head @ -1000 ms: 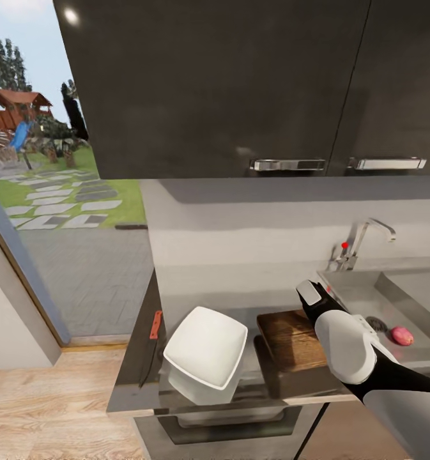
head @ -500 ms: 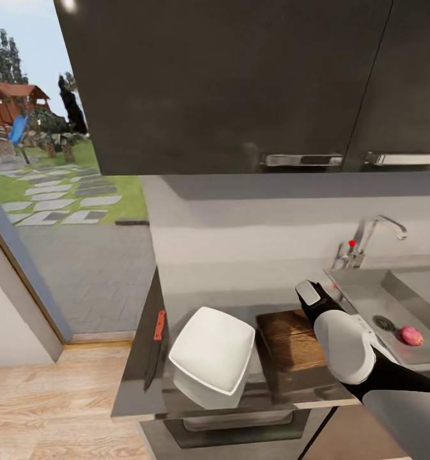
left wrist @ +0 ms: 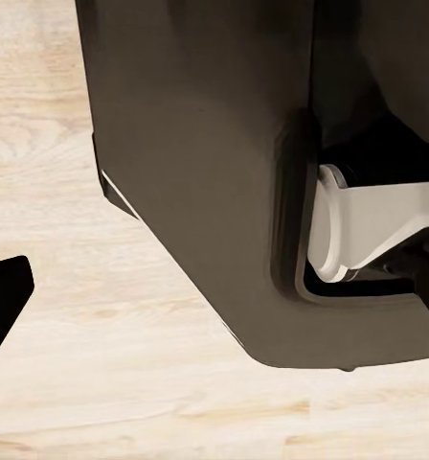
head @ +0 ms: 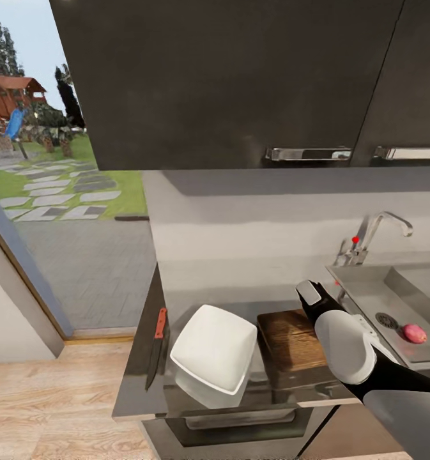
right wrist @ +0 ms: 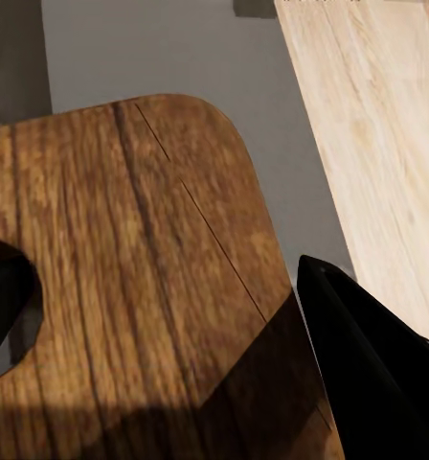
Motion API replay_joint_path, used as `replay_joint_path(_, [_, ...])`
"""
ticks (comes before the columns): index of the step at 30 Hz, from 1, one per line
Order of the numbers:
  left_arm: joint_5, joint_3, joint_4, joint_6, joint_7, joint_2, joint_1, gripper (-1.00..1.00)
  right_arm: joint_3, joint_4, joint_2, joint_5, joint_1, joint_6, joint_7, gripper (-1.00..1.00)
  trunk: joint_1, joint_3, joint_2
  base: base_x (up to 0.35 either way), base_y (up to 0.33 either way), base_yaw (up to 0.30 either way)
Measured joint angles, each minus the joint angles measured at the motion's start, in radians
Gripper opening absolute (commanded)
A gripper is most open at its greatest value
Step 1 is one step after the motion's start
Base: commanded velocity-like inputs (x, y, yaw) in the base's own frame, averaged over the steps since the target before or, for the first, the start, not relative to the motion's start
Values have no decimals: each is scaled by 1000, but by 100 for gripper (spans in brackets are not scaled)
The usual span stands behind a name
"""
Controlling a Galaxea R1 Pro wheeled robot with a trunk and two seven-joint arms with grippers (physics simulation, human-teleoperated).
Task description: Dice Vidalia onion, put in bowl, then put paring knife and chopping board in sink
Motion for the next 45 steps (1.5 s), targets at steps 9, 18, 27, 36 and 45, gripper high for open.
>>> replay_joint_path(9, [-1,0,0,0,1,0,0,100,1,-5,-2,2,0,-8,-1,-100,0,-14,0,0,-121,0])
replay_joint_path(18, [-1,1,0,0,0,0,0,100,2,-9,-1,2,0,-9,-1,-100,0,-24,0,0,-67,0])
replay_joint_path(27, [0,1,0,0,0,0,0,100,3,-10,-1,0,0,-9,-1,-100,0,-25,0,30,-3,0])
replay_joint_path(36, [0,1,0,0,0,0,0,100,4,-12,1,-2,0,-7,-1,-100,0,-25,0,169,0,0])
replay_joint_path(45, [-1,1,0,0,0,0,0,100,5,-12,2,-4,0,-7,0,-100,0,-25,0,10,0,0])
